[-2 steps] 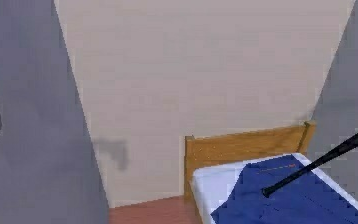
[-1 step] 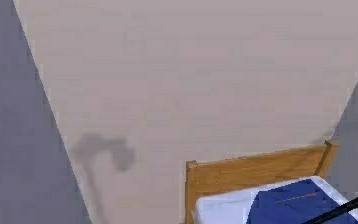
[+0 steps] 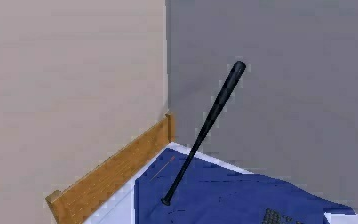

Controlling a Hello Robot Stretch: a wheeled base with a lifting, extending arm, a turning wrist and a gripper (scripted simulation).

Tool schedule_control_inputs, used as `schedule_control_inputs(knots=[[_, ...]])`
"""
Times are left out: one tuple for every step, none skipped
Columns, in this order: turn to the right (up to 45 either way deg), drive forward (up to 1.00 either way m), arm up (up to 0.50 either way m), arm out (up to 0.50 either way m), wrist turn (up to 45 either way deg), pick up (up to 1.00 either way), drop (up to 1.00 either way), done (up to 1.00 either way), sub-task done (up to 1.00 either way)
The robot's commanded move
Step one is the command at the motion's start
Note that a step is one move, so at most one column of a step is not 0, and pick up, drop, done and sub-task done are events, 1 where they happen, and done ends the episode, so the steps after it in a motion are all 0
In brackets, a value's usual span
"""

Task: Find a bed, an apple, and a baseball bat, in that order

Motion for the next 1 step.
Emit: schedule_control_inputs(knots=[[0.0,0.00,0.00,0.00,0.0,0.00,0.00,1.00,0.00]])
